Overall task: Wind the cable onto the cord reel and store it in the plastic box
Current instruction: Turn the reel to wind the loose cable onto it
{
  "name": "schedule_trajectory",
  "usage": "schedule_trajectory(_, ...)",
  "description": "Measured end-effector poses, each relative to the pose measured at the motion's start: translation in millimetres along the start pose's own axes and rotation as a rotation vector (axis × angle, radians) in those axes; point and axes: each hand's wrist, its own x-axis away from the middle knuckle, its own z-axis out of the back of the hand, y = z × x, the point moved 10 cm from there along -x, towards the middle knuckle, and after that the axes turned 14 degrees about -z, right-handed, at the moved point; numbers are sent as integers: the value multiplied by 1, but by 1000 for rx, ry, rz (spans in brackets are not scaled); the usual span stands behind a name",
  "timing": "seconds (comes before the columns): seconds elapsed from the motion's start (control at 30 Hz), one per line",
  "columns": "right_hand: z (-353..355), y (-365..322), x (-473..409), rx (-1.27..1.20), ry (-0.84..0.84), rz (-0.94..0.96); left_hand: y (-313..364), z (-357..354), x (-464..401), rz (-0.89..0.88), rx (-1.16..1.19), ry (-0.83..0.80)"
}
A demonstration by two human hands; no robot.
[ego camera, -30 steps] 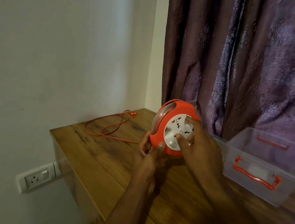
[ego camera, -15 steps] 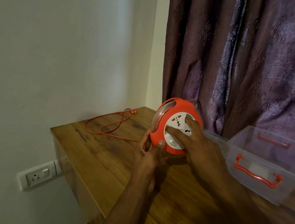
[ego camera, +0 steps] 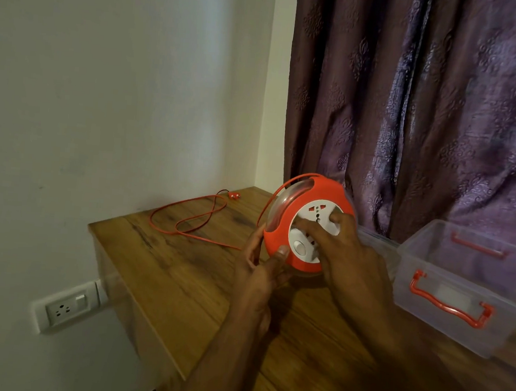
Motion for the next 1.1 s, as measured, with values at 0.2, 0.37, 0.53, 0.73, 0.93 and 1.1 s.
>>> schedule_trajectory(0.2, 7, 11, -5, -205, 43, -117, 0, -2, 0, -20, 14, -22)
schedule_trajectory(0.37, 12, 15, -3, -293, 87, -196, 1, -3, 1, -33, 11, -27)
schedule_trajectory(0.53, 15, 20, -2, -410, 109, -256, -2, -2, 2, -12, 27, -1)
schedule_trajectory(0.73, 4, 32, -6, -658, 29, -392, 3, -2, 1, -19, 63, 15)
schedule_trajectory(0.93, 7, 28, -5, -546, -13, -363, 4, -1, 2, -16, 57, 31)
schedule_trajectory(1.1, 23, -1, 1, -209, 133, -90, 3, 3, 2, 7, 44, 67)
